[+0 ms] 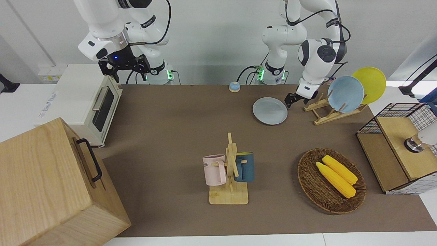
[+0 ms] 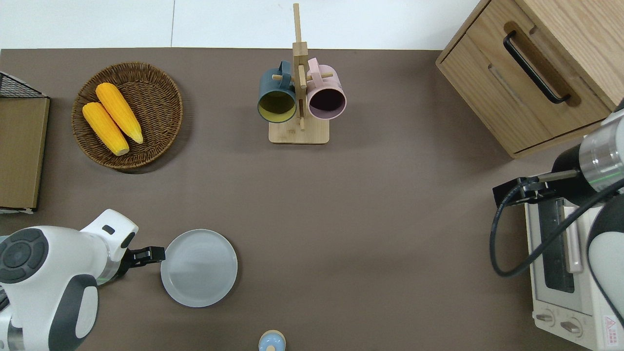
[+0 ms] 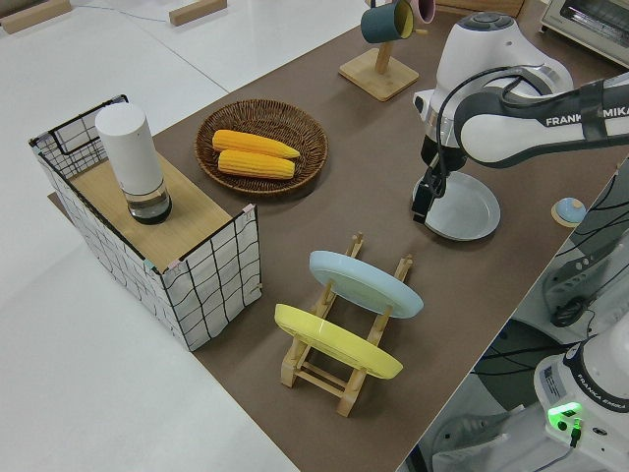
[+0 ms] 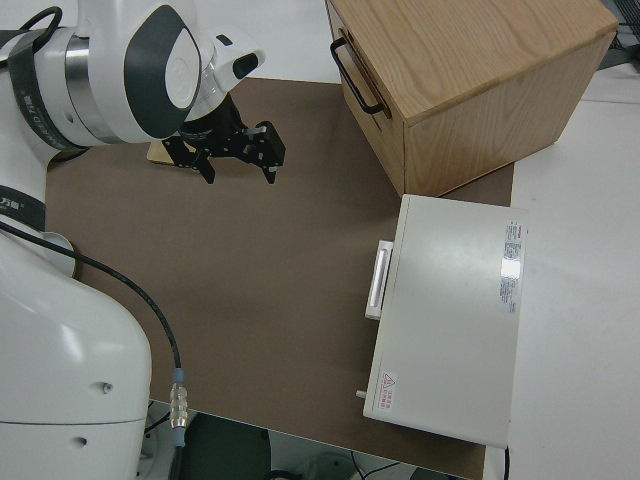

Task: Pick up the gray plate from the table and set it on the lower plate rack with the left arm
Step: 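Grasp the rim of the gray plate with the left gripper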

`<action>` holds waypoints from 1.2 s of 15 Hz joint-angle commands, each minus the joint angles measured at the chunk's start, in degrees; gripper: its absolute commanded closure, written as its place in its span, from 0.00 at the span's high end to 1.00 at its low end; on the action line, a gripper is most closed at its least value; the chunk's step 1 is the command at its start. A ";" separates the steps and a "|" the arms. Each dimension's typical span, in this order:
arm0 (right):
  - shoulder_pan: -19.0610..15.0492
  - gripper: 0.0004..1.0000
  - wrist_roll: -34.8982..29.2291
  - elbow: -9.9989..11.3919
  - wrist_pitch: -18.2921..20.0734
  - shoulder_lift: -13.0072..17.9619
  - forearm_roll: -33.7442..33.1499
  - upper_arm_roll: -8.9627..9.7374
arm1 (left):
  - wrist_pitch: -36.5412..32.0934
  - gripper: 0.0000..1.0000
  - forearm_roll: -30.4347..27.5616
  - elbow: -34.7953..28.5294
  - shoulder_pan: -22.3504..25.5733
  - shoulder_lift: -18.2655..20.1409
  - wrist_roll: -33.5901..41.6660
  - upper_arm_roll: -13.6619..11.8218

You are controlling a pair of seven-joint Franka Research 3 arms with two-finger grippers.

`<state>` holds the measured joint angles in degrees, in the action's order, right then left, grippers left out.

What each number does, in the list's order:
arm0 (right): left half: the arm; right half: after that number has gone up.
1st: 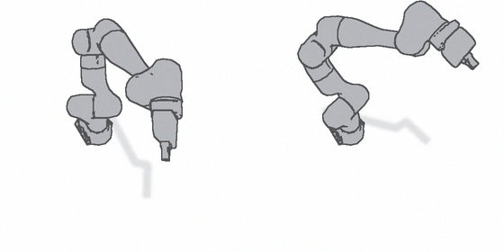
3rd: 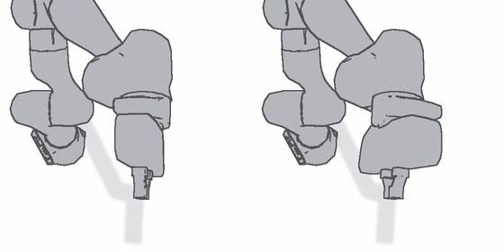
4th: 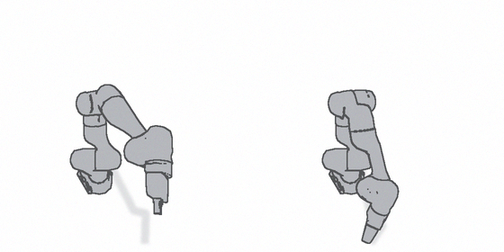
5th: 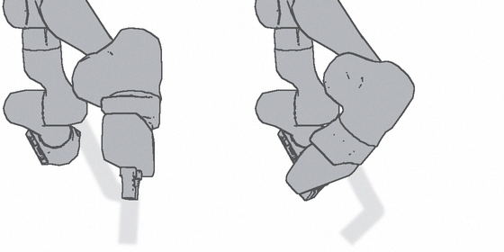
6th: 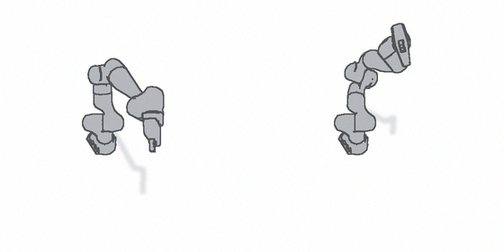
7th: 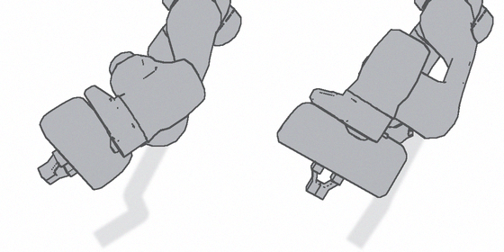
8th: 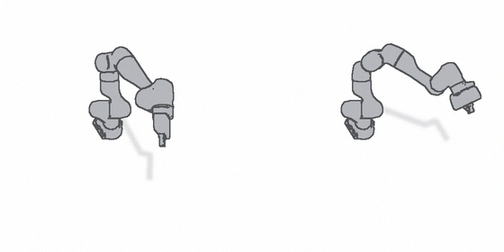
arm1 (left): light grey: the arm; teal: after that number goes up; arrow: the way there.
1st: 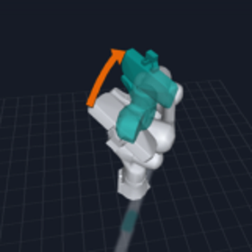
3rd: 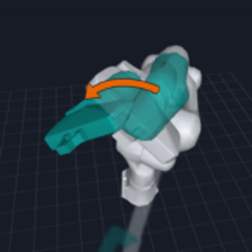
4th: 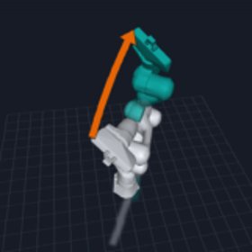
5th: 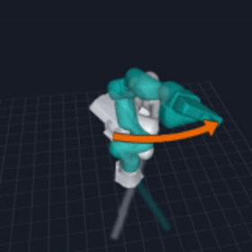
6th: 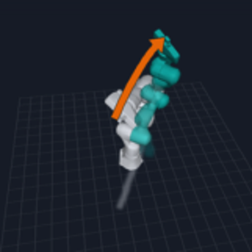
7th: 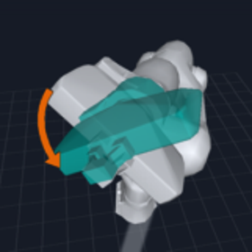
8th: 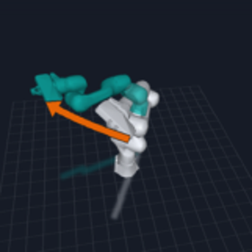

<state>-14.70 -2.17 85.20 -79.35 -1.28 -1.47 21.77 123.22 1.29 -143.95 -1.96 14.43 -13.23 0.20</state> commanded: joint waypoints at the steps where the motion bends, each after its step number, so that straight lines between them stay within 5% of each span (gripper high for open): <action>1: -1.48 0.98 -0.74 -0.56 0.86 0.14 -0.38 1.35 | 3.17 0.99 -2.69 -4.58 0.11 1.21 -0.13 -0.11; 9: -1.48 0.98 -0.74 -0.56 0.86 0.14 -0.38 1.35 | 4.22 0.95 -6.57 -4.50 -0.77 -4.75 -0.13 -0.11; 18: -1.48 0.98 -0.74 -0.56 0.86 0.14 -0.38 1.35 | 4.93 0.50 -6.57 -4.41 -0.94 -5.64 -1.10 -0.11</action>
<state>-14.70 -2.17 85.20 -79.35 -1.28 -1.47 21.77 127.16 -4.43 -147.93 -2.08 8.78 -13.46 0.36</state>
